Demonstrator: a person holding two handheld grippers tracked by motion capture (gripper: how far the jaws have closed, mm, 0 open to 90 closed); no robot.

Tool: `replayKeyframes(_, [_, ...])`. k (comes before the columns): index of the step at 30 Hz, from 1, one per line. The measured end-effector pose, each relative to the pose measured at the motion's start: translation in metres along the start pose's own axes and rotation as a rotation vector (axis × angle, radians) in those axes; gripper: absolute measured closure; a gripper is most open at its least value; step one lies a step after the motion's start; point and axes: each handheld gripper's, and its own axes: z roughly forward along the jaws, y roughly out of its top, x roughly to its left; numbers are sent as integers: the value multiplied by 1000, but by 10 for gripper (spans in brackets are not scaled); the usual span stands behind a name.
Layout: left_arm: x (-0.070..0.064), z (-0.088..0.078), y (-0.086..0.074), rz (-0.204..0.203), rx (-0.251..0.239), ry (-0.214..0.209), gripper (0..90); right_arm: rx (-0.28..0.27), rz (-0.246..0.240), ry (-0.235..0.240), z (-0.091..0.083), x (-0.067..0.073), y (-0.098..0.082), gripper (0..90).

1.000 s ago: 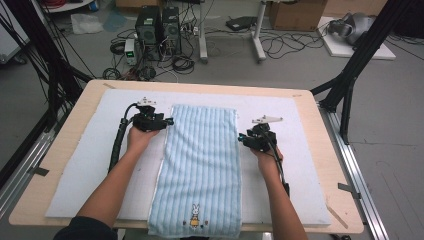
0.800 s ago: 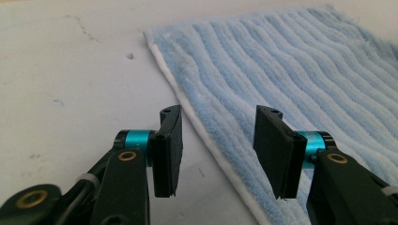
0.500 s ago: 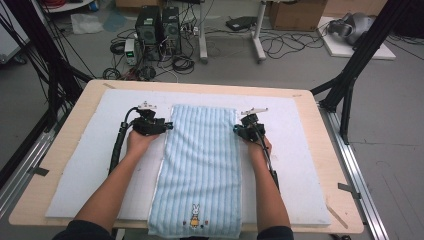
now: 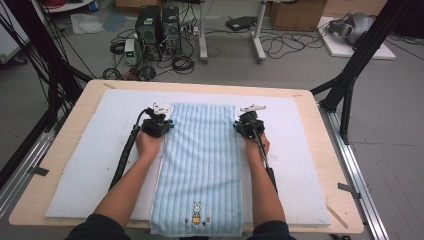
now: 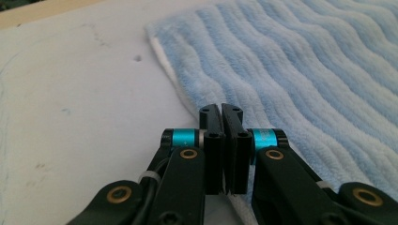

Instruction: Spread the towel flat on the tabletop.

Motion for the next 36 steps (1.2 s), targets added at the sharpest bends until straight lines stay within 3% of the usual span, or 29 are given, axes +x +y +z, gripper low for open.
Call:
replayKeyframes(1, [2,-1,0,-22,-5,3,824,-6,11,13,-3,0,1,693])
replayKeyframes(3, [8,-2,-1,-69,-8,-3,605,-14,-7,31,-9,-1,2,676])
replayKeyframes(4, [11,-4,-1,-81,-12,-18,537,-21,-13,50,-12,0,3,676])
replayKeyframes(7, [17,-10,-2,-64,-24,-65,479,-20,-18,104,-19,1,1,682])
replayKeyframes(10, [21,-23,-3,-41,-93,-109,420,55,-13,184,-20,5,-8,655])
replayKeyframes(13, [25,-32,-6,-49,-125,-133,400,103,-31,153,-16,9,-16,699])
replayKeyframes(14, [26,-35,-6,-55,-132,-131,392,87,-33,148,-16,9,-17,837])
replayKeyframes(19, [26,-41,-9,-67,-148,-126,396,68,-79,40,-12,13,-14,868])
replayKeyframes(20, [25,-42,-10,-65,-148,-129,396,60,-63,31,-10,12,-14,850])
replayKeyframes(23, [23,-44,-14,-58,-154,-140,395,45,3,47,-13,7,-16,664])
replayKeyframes(29, [24,-52,-18,-61,-191,-159,393,-26,-8,90,-42,2,-29,638])
replayKeyframes(30, [24,-53,-18,-61,-197,-163,392,-18,-8,104,-49,1,-32,623])
replayKeyframes(32, [25,-57,-20,-64,-220,-184,378,-43,-39,95,-61,2,-38,612])
replayKeyframes(36, [24,-67,-24,-70,-253,-217,288,-68,-52,96,-83,3,-49,505])
